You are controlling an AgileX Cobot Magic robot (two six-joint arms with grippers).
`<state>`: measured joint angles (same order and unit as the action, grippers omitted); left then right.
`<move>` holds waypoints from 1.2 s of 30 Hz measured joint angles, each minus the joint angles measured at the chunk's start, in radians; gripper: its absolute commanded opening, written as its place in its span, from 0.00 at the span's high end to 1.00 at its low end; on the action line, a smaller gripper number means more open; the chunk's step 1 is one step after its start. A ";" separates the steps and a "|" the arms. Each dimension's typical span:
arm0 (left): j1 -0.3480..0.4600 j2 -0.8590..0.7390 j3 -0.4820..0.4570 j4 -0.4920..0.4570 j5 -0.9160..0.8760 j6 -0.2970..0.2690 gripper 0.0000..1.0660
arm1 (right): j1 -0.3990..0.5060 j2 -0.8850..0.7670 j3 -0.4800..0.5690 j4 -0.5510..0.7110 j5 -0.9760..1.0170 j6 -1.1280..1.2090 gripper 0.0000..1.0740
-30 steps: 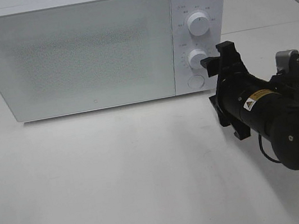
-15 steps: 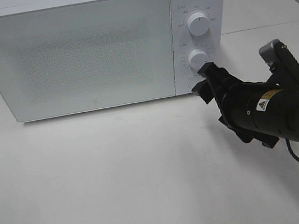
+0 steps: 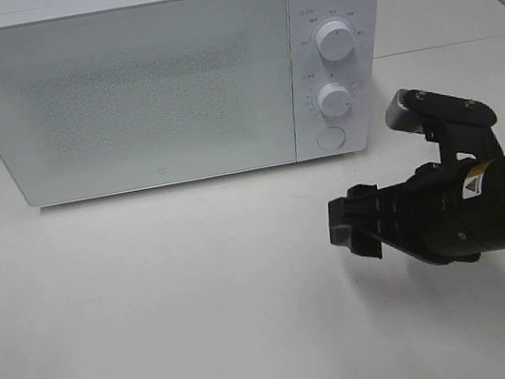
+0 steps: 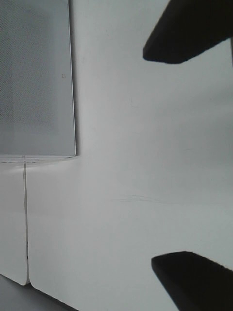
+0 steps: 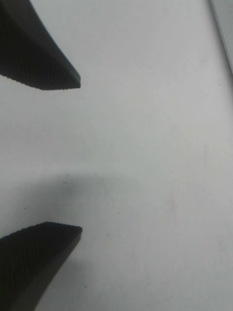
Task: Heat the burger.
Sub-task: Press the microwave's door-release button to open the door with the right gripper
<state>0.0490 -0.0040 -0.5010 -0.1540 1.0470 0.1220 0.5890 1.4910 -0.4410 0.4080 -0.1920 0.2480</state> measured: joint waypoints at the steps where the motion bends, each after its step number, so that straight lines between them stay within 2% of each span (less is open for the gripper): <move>1: 0.000 0.000 0.000 0.000 0.000 0.000 0.01 | 0.000 -0.018 0.001 0.000 0.066 -0.065 0.31; 7: 0.000 0.000 0.000 0.000 0.000 0.000 0.01 | 0.000 -0.093 0.001 0.000 0.269 -0.200 0.31; 10: 0.000 0.000 0.000 0.000 0.000 0.000 0.01 | 0.000 -0.105 0.001 0.000 0.303 -0.213 0.31; 11: 0.000 0.000 0.000 0.000 0.000 0.000 0.01 | 0.000 -0.137 -0.007 -0.003 0.377 -0.237 0.31; 24: 0.000 0.000 0.000 0.000 0.000 0.000 0.01 | 0.000 -0.340 -0.251 -0.243 0.910 -0.270 0.31; 29: 0.000 0.000 0.000 0.000 0.000 0.000 0.01 | 0.000 -0.433 -0.298 -0.277 1.042 -0.248 0.31; 36: 0.000 0.000 0.000 0.000 0.000 0.000 0.01 | 0.000 -0.589 -0.305 -0.327 1.198 -0.225 0.31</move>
<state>0.0490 -0.0040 -0.5010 -0.1540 1.0470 0.1220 0.5890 0.9020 -0.7460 0.0810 1.0060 0.0230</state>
